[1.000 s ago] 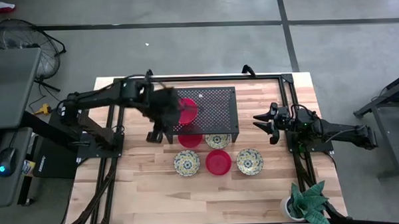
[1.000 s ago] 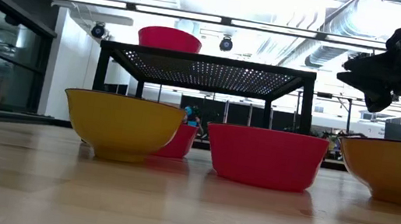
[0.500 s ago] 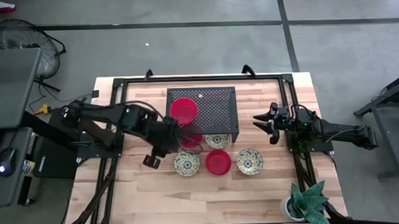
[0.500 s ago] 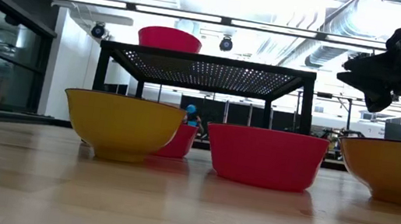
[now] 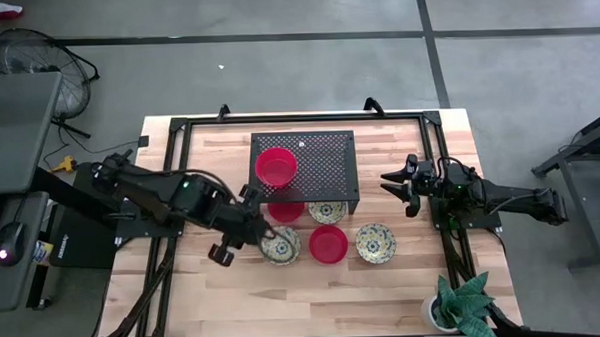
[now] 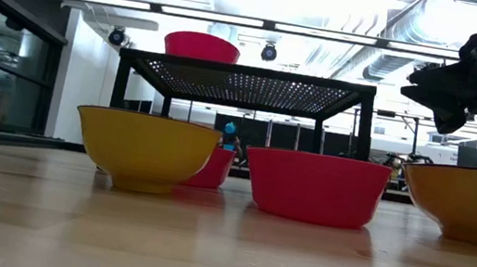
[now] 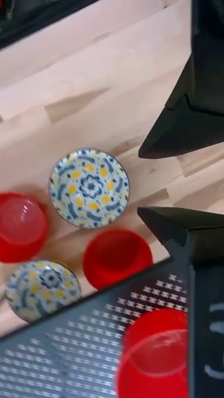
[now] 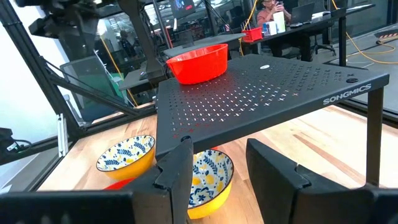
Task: Pick & Place Mini bowls
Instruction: Put the bottom left white patterned bowl on the shelf
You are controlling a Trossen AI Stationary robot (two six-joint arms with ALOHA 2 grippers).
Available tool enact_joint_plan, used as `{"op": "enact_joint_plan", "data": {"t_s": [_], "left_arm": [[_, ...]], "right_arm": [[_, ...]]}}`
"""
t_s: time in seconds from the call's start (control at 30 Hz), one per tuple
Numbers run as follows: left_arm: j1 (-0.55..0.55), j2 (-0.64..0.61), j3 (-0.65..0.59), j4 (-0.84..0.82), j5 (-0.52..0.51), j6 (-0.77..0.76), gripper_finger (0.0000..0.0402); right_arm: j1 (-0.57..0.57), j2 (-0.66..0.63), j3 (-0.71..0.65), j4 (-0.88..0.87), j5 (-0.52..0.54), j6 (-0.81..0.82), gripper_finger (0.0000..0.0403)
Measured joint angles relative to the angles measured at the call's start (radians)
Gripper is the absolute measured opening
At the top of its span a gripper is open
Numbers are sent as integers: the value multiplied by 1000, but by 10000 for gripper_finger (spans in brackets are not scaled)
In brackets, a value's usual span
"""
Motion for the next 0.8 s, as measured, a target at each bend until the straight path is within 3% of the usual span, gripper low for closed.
{"op": "enact_joint_plan", "data": {"t_s": [0.23, 0.5, 0.8], "left_arm": [[-68, 0, -5, 66, -16, 73, 131], [-99, -29, -178, 237, 1, 113, 131], [-114, -42, -293, 408, 54, 117, 131]], "right_arm": [[0, 0, 0, 0, 0, 0, 138], [0, 0, 0, 0, 0, 0, 138], [0, 0, 0, 0, 0, 0, 138]]}}
